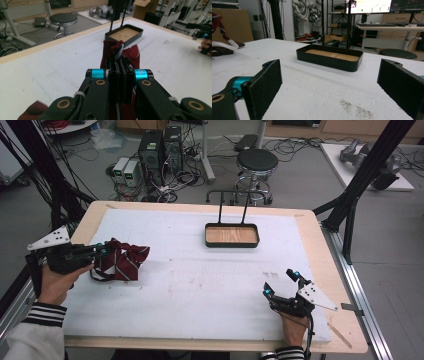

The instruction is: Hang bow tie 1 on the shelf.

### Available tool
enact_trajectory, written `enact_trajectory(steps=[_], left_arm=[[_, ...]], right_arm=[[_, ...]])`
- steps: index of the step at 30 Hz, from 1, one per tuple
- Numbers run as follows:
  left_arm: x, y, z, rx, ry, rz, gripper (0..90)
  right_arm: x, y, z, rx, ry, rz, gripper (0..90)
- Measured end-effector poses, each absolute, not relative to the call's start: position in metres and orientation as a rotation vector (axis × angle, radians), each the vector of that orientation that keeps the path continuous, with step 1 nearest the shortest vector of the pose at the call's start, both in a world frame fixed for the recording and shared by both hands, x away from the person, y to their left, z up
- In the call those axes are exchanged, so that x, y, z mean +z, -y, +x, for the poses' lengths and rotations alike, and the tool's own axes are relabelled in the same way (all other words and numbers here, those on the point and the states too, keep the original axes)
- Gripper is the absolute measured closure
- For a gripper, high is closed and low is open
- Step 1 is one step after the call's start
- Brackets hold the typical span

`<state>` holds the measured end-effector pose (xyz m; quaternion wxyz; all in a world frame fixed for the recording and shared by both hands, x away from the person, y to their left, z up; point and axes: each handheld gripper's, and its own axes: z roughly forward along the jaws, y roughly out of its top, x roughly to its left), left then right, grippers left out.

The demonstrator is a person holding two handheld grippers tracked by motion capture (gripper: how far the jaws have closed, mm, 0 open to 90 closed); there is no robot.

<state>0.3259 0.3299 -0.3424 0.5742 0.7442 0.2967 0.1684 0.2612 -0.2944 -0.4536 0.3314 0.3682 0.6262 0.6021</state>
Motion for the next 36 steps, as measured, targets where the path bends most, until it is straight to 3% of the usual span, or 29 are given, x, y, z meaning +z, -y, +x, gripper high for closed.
enact_trajectory(steps=[14,36], left_arm=[[-0.334,-0.294,0.338,0.383,-0.607,1.694,87.1],[-0.328,-0.246,0.349,0.326,-0.507,1.669,87.1]], right_arm=[[-0.449,0.298,0.265,1.589,-1.644,0.986,5.0],[-0.398,0.287,0.274,1.772,-1.696,0.880,5.0]])
